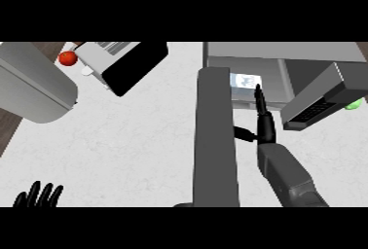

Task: Pick up the milk, place it into the microwave and close the microwave

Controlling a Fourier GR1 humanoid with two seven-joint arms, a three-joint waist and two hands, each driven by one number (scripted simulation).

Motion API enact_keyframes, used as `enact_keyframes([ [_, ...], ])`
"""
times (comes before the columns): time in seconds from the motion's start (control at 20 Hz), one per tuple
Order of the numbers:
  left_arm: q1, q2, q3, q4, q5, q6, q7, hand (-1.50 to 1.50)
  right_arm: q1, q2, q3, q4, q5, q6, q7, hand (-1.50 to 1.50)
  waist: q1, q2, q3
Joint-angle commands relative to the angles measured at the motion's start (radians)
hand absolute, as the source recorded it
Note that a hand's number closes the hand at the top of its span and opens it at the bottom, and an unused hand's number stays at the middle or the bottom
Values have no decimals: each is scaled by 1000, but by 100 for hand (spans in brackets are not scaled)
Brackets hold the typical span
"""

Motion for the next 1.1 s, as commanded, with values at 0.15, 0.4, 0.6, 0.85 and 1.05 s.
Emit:
enact_keyframes([
  [0.15, 32, 11, 9, 4, -25, -17, 1, -150, 126, -8, 16, -31, 1, 179, -117, -150, -34, -15, -2],
  [0.4, 36, -18, -66, 19, -128, -8, -2, -150, 229, -13, 60, -85, 21, 249, -116, -150, -51, -22, -4],
  [0.6, -13, -34, -76, 29, -115, 2, 33, -150, 310, -15, 76, -181, 13, 240, -94, -150, -54, -22, -4],
  [0.85, -71, 5, -115, 86, -133, -67, 43, -150, 398, -68, 48, -206, -17, 283, -155, -150, -51, -19, -3],
  [1.05, -160, -11, -192, 91, -208, -35, 141, -150, 493, -154, 52, -336, -39, 360, -112, 150, -75, -24, -5],
])
